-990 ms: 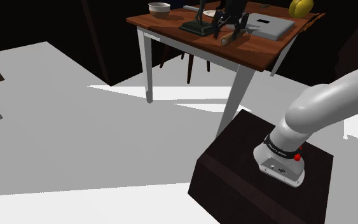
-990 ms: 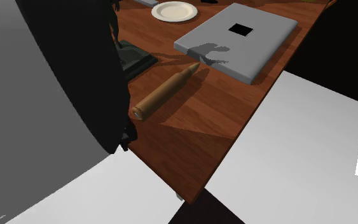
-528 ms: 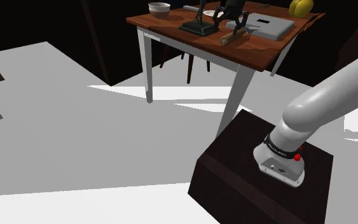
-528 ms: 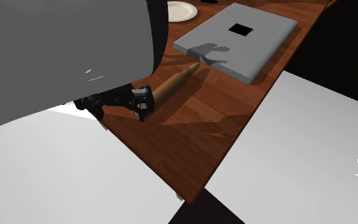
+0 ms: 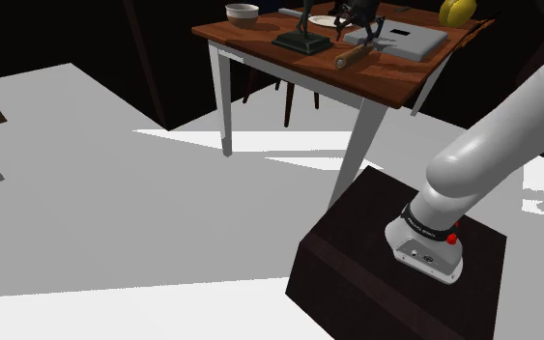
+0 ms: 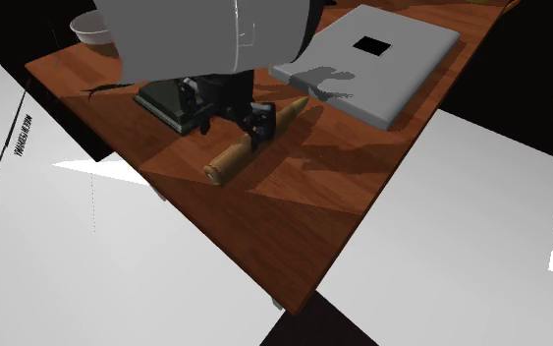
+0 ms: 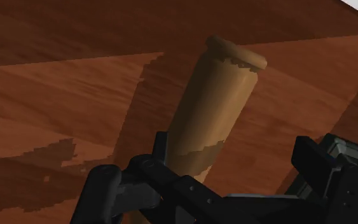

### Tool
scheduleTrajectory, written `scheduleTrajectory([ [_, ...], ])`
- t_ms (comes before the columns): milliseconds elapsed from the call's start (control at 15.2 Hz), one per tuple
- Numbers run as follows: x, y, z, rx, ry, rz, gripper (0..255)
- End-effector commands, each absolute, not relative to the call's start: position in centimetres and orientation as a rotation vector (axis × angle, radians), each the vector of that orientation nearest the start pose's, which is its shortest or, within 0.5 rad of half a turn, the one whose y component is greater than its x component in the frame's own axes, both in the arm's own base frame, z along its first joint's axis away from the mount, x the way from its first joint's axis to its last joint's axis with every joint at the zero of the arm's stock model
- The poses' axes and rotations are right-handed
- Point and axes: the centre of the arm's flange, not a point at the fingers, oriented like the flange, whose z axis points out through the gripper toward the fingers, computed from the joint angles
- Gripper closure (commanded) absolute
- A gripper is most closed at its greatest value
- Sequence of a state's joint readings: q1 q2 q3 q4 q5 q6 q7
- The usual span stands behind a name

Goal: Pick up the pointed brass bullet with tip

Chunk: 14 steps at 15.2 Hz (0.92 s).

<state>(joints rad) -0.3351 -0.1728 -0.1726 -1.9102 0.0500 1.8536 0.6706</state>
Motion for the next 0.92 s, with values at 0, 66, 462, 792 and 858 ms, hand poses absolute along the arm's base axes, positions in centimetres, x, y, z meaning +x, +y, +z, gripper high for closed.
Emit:
scheduleTrajectory([
  [0, 45.1, -28.0, 57.8, -2.444, 1.816, -0.170, 0],
  [66, 44.9, -29.3, 57.7, -2.402, 1.867, -0.173, 0],
  [462, 44.4, -31.7, 55.3, -2.321, 1.960, -0.178, 0],
  [792, 44.4, -31.7, 53.4, -2.321, 1.960, -0.178, 0],
  [858, 44.4, -31.7, 53.4, -2.321, 1.960, -0.178, 255],
])
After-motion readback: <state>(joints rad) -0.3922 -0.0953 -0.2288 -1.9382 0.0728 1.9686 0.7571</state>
